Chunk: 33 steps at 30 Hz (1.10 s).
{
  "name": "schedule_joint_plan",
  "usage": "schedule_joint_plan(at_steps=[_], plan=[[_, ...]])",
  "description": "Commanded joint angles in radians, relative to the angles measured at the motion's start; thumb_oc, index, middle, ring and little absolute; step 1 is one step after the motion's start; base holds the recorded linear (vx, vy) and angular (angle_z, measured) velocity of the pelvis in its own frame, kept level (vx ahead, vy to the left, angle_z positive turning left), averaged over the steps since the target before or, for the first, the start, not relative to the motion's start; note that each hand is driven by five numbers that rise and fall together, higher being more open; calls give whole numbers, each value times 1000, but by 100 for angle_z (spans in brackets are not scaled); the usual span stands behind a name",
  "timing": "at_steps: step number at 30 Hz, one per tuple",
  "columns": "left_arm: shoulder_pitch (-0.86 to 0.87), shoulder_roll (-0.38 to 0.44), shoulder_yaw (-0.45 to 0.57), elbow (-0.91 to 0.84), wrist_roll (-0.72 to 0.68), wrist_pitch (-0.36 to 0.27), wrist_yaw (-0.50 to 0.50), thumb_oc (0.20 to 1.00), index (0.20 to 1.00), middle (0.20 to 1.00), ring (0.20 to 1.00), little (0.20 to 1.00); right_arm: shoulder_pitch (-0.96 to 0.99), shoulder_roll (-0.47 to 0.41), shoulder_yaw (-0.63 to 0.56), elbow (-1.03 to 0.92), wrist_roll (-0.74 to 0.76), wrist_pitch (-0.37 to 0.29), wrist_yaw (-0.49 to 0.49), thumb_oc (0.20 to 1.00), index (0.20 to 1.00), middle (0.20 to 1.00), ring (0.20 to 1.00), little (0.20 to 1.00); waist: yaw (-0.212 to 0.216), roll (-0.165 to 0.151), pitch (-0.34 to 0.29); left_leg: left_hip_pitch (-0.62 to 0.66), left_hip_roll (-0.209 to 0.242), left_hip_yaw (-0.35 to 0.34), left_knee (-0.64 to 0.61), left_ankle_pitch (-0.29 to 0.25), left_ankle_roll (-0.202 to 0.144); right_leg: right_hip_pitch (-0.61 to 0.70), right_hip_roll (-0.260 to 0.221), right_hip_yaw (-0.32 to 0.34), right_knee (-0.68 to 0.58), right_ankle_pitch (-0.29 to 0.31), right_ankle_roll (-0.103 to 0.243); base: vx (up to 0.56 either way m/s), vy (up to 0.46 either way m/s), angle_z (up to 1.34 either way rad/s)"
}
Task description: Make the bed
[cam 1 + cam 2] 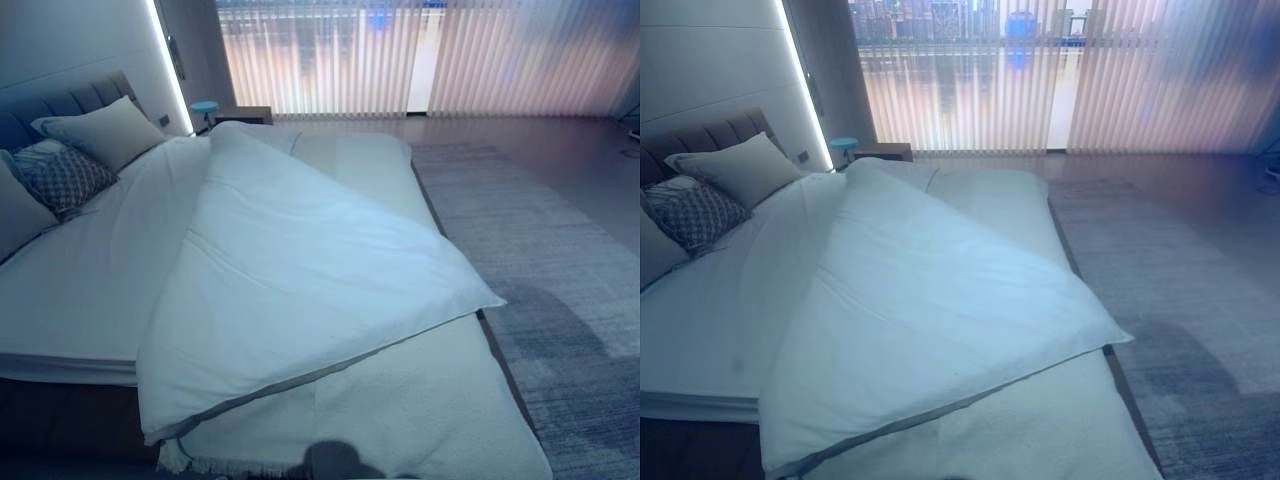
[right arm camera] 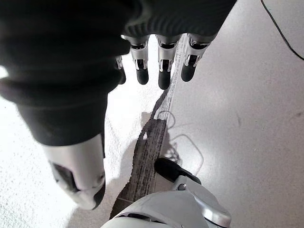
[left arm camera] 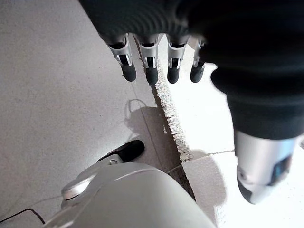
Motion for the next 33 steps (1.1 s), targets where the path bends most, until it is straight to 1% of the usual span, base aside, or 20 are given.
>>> schedule_joint_plan(at_steps=[1, 7, 9, 11, 13, 17, 19, 22, 23, 24, 25, 26, 29, 30, 33], plan=[[-61, -10, -4, 38, 2, 0, 13, 1000, 1000, 1000, 1000, 1000, -57, 9, 9, 36, 45, -5, 2, 1000, 1000, 1000, 1000, 1000, 0, -48, 29, 7, -95, 34, 6, -46, 39, 5, 1, 12, 11, -36, 58, 0, 0, 0], [-49, -14, 17, 45, -20, 0, 22, 1000, 1000, 1000, 1000, 1000, -56, 25, -68, 2, 203, -27, -6, 1000, 1000, 1000, 1000, 1000, -6, -42, 29, 13, -93, 36, 6, -52, 39, 9, 0, 12, 11, -40, 57, 23, 5, 0], [-47, -15, 19, 46, -24, -1, 25, 1000, 1000, 1000, 1000, 1000, -57, 26, -77, -6, 224, -30, -6, 1000, 1000, 1000, 1000, 1000, -6, -40, 30, 13, -93, 36, 6, -52, 39, 9, 0, 13, 11, -41, 58, 0, 0, 0], [-44, -15, 29, 45, -41, -1, 33, 1000, 1000, 1000, 1000, 1000, -63, 27, -107, -43, 310, -41, -14, 1000, 1000, 1000, 1000, 1000, -6, -38, 36, 11, -93, 34, 6, -53, 38, 9, -1, 11, 11, -41, 58, 15, 5, 0], [-44, -13, 32, 41, -52, -2, 39, 1000, 1000, 1000, 1000, 1000, -74, 26, -124, -69, 364, -49, -18, 1000, 1000, 1000, 1000, 1000, -5, -36, 43, 7, -92, 35, 6, -52, 37, 6, -1, 9, 11, -41, 59, 0, 0, 0], [-56, -8, 26, 26, -77, -2, 57, 1000, 1000, 1000, 1000, 1000, -116, 5, -166, -164, 502, -71, -44, 1000, 1000, 1000, 1000, 1000, -2, -31, 65, -14, -92, 33, 6, -46, 34, -17, -5, 4, 11, -36, 62, -8, 2, 0], [-70, -7, 18, 18, -91, -3, 68, 1000, 1000, 1000, 1000, 1000, -153, -7, -179, -196, 569, -87, -57, 1000, 1000, 1000, 1000, 1000, -1, -27, 81, -34, -91, 31, 6, -39, 33, -36, -7, 2, 11, -30, 62, -63, 9, 1], [-99, -10, -5, -6, -137, -9, 87, 1000, 1000, 1000, 1000, 1000, -240, -29, -211, -265, 711, -125, -94, 1000, 1000, 1000, 1000, 1000, 3, -19, 127, -87, -91, 28, 6, -21, 31, -87, -13, 1, 12, -13, 64, -100, 8, 1], [-100, -10, -5, -5, -138, -10, 87, 1000, 1000, 1000, 1000, 1000, -241, -30, -211, -265, 712, -125, -95, 1000, 1000, 1000, 1000, 1000, 3, -19, 127, -88, -91, 28, 6, -20, 31, -89, -13, 1, 12, -12, 64, -98, 10, 4], [-122, -17, -20, -16, -169, -13, 94, 1000, 1000, 1000, 1000, 1000, -300, -45, -223, -275, 770, -145, -121, 1000, 1000, 1000, 1000, 1000, 8, -12, 150, -122, -93, 27, 6, -9, 29, -124, -15, -1, 15, -3, 64, -53, 10, 4], [-122, -17, -20, -16, -169, -13, 94, 1000, 1000, 1000, 1000, 1000, -300, -45, -223, -274, 770, -145, -121, 1000, 1000, 1000, 1000, 1000, 8, -12, 149, -123, -93, 27, 6, -9, 29, -125, -15, -1, 15, -3, 64, -72, 16, 5], [-134, -23, -31, -23, -200, -15, 102, 1000, 1000, 1000, 1000, 1000, -360, -64, -245, -311, 835, -172, -148, 1000, 1000, 1000, 1000, 1000, 13, -6, 173, -155, -93, 24, 6, 2, 29, -154, -20, -2, 15, 7, 66, -17, 8, 10], [-142, -28, -46, -29, -215, -14, 107, 1000, 1000, 1000, 1000, 1000, -410, -85, -250, -311, 864, -184, -170, 1000, 1000, 1000, 1000, 1000, 17, -1, 186, -184, -95, 26, 6, 10, 28, -184, -21, 0, 14, 16, 66, 1, 15, 11], [-145, -33, -56, -37, -233, -14, 109, 1000, 1000, 1000, 1000, 1000, -461, -110, -255, -320, 887, -197, -190, 1000, 1000, 1000, 1000, 1000, 21, 4, 201, -210, -96, 27, 6, 14, 28, -210, -23, 7, 11, 25, 69, 0, 0, 0], [-147, -35, -72, -53, -254, -16, 114, 1000, 1000, 1000, 1000, 1000, -566, -160, -266, -296, 921, -210, -209, 1000, 1000, 1000, 1000, 1000, 28, 10, 224, -250, -97, 30, 6, 22, 27, -256, -24, 20, 11, 36, 72, 29, 25, -3]])
